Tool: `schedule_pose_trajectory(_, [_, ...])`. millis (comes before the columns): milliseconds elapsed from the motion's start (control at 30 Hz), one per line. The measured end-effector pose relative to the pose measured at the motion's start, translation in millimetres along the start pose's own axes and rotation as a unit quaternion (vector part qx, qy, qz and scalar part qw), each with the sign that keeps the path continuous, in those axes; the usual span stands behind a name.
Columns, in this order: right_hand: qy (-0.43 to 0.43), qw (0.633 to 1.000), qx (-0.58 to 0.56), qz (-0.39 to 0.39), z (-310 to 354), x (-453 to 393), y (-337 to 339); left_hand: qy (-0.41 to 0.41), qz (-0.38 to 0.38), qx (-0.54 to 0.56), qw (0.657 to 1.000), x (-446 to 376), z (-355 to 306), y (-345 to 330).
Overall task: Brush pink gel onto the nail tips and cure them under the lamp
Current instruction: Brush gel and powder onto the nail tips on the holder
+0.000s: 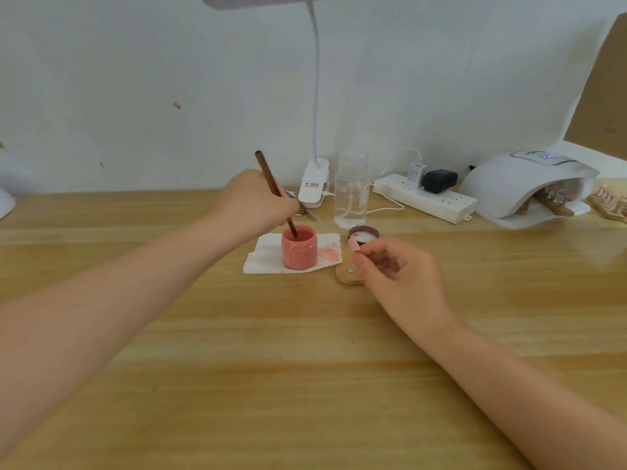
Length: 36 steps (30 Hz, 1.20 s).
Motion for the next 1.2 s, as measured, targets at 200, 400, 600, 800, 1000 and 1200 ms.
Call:
schedule_pose_trajectory(200, [-0.006,1.000,0.002,0.001,-2,0,1,0.020,0.061,-0.066,0.996,-7,2,-23])
schedule_pose_trajectory(400, [-0.006,1.000,0.014,0.001,-1,0,2,0.053,0.048,0.049,0.996,-11,17,-16])
schedule_pose_trajectory(600, [-0.005,1.000,0.022,0.003,0,0,2,0.192,0.092,0.258,0.942,-19,55,-8])
schedule_pose_trajectory(800, [-0.001,1.000,0.025,0.000,0,0,1,0.280,0.163,0.323,0.889,-17,81,-17])
schedule_pose_trajectory(1000, [0.003,1.000,0.025,0.001,-1,0,1,0.307,0.182,0.330,0.874,-14,91,-19])
schedule_pose_trajectory(1200, [0.009,0.999,0.040,0.004,1,0,2,0.310,0.179,0.331,0.873,-15,98,-16])
Point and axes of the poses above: each hand's wrist, its own x-axis away from the middle knuckle, its own y-axis out of the back of the hand, z = x × y, the point moved 8 cm from there along -x, towards the middle knuckle, and after that the axes turned 12 degrees about y, right-handed, at the moved point
